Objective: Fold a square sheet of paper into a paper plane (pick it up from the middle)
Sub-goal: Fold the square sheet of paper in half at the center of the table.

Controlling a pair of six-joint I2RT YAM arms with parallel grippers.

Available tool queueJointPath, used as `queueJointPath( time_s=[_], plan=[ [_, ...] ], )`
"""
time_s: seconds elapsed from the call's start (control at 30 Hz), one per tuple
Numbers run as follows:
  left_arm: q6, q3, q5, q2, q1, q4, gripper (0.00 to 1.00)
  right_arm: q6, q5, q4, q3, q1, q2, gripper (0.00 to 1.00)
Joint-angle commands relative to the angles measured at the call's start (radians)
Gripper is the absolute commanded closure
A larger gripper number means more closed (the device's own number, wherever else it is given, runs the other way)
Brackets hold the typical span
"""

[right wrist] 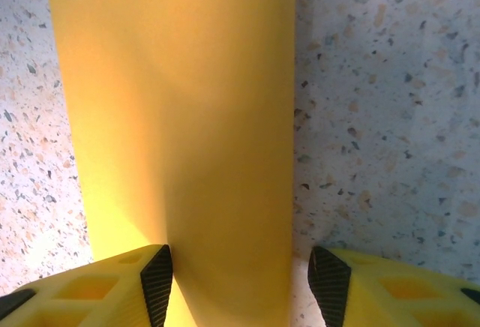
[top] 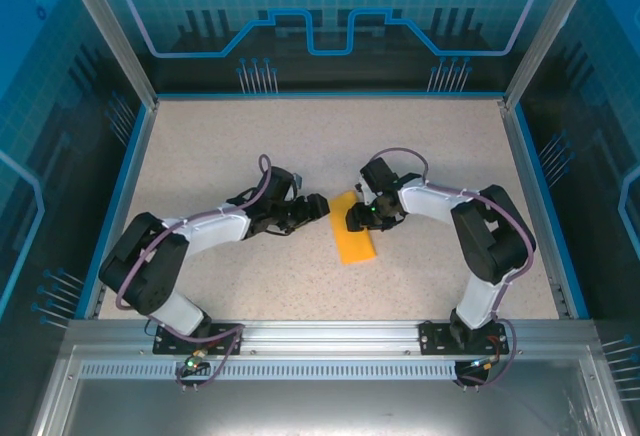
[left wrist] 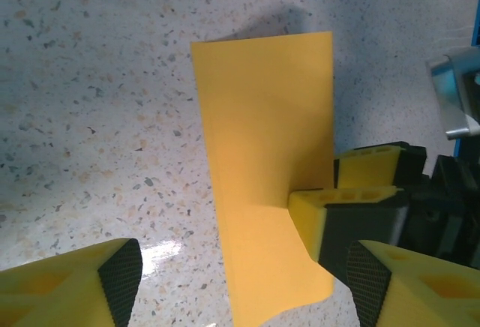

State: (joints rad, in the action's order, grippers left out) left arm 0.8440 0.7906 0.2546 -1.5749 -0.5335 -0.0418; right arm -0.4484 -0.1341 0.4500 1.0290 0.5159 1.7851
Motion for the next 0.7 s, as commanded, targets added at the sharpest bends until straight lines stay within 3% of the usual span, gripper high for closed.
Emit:
queueJointPath(
  time_s=[0.0, 0.67],
  plan=[
    [0.032, 0.048, -0.018, -0.033, -0.007, -0.004, 0.27, 0.039, 0.024, 0.044, -0.022, 0.003, 0.087, 0.42],
    [0.045, 0.122, 0.072, -0.15, -0.017, -0.026, 0.6, -0.006, 0.064, 0.033, -0.018, 0.007, 0.184, 0.38]
  ],
)
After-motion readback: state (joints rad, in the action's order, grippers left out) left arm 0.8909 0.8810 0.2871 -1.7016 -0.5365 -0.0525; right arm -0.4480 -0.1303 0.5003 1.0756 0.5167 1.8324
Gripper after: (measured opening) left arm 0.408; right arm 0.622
